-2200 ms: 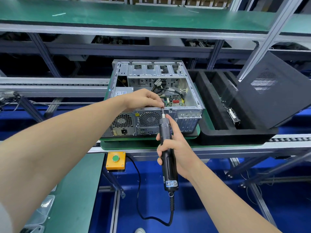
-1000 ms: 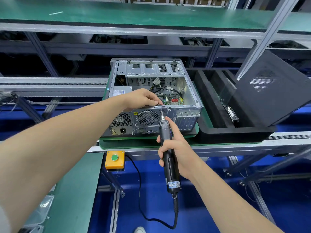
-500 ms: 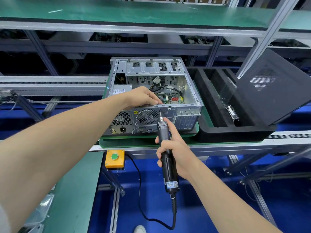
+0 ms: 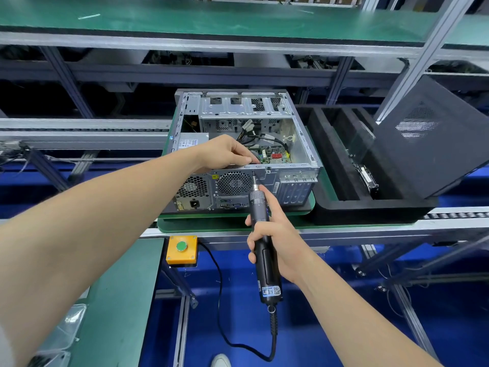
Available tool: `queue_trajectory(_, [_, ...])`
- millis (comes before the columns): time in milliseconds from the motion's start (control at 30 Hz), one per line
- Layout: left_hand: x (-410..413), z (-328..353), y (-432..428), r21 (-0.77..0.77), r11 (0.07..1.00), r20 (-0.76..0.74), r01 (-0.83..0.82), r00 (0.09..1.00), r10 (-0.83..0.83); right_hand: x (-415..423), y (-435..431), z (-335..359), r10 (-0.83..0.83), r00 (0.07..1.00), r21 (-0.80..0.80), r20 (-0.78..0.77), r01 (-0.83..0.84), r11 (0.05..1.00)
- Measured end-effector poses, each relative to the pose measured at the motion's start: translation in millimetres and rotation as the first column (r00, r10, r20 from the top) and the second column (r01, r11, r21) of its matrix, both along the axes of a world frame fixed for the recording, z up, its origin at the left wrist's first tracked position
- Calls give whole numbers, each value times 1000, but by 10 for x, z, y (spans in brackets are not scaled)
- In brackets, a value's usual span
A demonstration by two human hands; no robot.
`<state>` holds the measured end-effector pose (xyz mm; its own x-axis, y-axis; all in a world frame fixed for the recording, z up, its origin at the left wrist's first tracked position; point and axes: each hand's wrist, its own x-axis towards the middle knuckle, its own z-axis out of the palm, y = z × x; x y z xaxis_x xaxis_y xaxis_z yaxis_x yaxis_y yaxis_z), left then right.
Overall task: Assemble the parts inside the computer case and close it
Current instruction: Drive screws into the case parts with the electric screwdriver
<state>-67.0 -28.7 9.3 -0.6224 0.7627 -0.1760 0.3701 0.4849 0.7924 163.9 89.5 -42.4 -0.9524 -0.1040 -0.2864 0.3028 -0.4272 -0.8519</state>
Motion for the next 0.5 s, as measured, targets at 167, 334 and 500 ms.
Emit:
queue_trajectory(167, [19, 15, 1, 1, 1000, 6, 1, 1000, -1, 0, 7, -22, 4, 1000, -1, -3, -4, 1000])
queue_trajectory(334, [55, 8, 0, 29, 999, -22, 17, 1000, -16, -11, 6, -42, -3, 1000, -4, -2, 3, 1000])
queue_trajectory(500, [139, 2, 12, 44, 999, -180, -24, 983, 32, -12, 3, -45, -4, 1000, -8, -1, 4, 1000])
